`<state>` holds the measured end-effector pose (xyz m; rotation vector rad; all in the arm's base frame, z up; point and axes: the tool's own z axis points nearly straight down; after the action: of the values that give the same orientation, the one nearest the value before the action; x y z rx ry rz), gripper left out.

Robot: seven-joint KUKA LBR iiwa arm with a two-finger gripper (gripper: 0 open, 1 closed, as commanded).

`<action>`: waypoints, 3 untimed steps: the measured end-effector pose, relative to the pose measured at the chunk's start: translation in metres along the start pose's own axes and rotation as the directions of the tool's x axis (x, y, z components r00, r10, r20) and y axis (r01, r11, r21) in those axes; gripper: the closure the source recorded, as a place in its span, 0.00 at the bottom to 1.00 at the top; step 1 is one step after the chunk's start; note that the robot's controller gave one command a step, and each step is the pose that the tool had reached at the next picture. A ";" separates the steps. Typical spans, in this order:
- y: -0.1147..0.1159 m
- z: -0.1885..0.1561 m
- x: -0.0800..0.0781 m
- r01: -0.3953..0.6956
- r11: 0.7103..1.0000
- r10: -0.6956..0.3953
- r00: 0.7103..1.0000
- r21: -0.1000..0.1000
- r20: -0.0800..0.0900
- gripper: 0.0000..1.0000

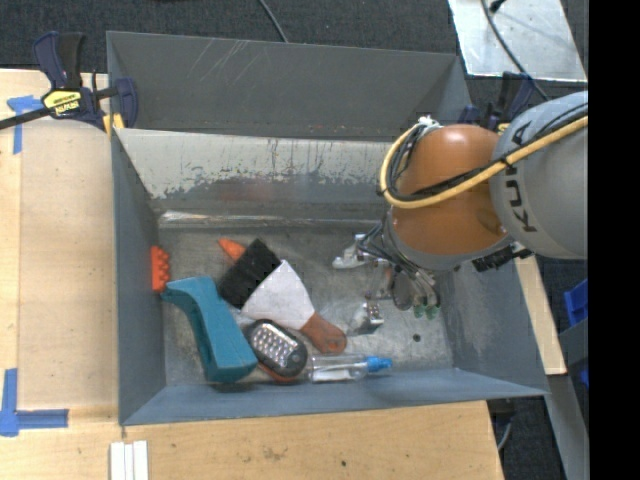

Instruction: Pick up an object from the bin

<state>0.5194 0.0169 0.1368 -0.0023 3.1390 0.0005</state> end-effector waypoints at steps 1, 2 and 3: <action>0.000 0.000 0.000 0.000 1.000 0.000 1.000 0.000 0.000 0.00; 0.004 0.016 -0.006 -0.097 0.995 0.097 0.995 -0.001 0.006 0.00; 0.022 0.037 -0.002 -0.241 0.970 0.241 0.970 0.012 0.017 0.00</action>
Offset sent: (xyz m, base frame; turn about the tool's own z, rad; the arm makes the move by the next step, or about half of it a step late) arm 0.0128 0.0192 -0.0668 0.3085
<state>0.5210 0.0388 0.1001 0.3773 3.1010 -0.0213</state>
